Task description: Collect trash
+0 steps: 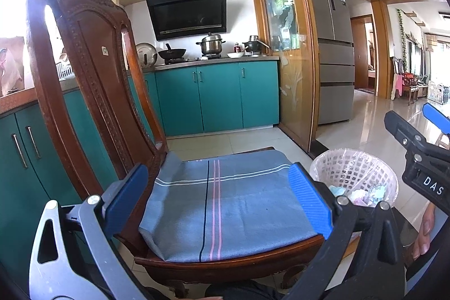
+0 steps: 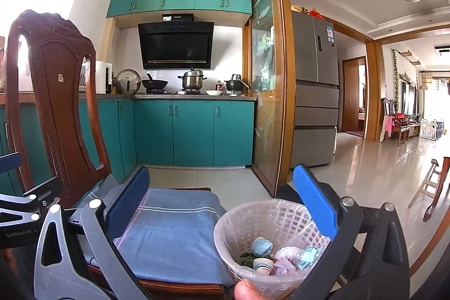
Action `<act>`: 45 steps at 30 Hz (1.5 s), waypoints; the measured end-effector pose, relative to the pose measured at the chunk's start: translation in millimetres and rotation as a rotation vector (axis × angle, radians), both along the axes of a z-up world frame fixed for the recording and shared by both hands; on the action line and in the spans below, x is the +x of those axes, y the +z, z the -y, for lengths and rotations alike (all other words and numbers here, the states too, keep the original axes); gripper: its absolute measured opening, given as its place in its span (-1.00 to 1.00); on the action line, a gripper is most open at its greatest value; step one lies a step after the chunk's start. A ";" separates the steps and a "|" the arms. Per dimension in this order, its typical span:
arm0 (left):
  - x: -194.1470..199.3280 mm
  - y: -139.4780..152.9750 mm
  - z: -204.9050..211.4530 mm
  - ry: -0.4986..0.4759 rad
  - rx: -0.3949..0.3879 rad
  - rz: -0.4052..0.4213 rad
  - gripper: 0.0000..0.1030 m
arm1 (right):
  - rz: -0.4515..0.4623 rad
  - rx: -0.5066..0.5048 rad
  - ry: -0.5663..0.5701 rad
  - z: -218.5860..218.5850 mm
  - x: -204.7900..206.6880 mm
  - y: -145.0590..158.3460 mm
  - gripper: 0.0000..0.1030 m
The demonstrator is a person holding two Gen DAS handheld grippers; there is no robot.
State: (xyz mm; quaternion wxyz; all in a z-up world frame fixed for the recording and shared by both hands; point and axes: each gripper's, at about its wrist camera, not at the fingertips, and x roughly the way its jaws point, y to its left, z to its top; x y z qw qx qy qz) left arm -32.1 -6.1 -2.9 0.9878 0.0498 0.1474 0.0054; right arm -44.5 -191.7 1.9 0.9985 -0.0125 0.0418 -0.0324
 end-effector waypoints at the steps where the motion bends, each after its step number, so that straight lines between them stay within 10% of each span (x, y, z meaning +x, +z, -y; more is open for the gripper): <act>1: 0.0 -0.3 1.4 -0.003 0.001 -0.001 0.94 | -0.002 0.001 -0.002 1.0 -0.2 -0.4 0.94; 45: 17.9 -10.6 6.8 -0.026 -0.007 -0.058 0.94 | -0.073 0.016 -0.022 12.9 17.8 -15.2 0.94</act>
